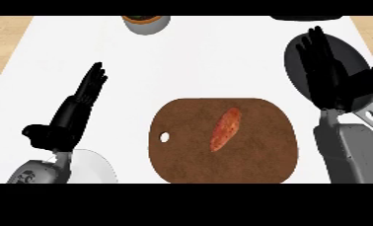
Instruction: Pick the sweet potato from the cutting board and place it in the pan
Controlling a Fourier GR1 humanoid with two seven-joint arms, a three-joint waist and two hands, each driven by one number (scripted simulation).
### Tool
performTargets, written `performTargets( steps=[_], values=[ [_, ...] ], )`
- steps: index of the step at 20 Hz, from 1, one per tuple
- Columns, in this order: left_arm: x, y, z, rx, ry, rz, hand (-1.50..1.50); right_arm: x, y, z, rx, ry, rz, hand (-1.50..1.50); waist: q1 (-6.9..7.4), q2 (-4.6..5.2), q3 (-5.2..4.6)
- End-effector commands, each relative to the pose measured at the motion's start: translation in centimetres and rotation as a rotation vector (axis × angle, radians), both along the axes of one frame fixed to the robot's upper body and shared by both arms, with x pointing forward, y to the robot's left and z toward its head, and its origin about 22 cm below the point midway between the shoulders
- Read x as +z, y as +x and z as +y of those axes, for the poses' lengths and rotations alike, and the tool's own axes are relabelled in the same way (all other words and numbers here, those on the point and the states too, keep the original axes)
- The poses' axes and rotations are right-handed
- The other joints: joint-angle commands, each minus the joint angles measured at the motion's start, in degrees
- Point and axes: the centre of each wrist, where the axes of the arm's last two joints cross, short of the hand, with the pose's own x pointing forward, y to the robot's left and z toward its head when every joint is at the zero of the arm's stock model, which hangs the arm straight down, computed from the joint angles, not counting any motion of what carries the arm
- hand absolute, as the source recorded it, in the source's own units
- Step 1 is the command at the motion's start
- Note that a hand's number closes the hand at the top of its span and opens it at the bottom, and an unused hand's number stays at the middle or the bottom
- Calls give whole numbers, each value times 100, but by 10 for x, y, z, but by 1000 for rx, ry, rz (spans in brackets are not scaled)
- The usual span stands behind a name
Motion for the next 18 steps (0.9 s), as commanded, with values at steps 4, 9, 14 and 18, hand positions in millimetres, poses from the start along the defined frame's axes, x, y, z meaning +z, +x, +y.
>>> performTargets(
  steps=[4, 9, 14, 18],
  values=[
    [-14, 3, -22, -62, -102, 172, 0, 16, 21, 53, 111, -445, -50, 150, 238, -229, -72],
    [-24, -5, -38, -88, -196, 282, 0, 9, 19, 21, -5, -1075, -121, -150, 173, -257, -103],
    [-19, -8, -33, -82, -221, 329, 0, -10, -18, 110, -38, -1010, -341, -150, 32, -323, -57],
    [-18, -10, -37, -83, -228, 341, 0, -7, -3, 125, 150, -1302, -22, -150, 144, -323, -73]
  ],
)
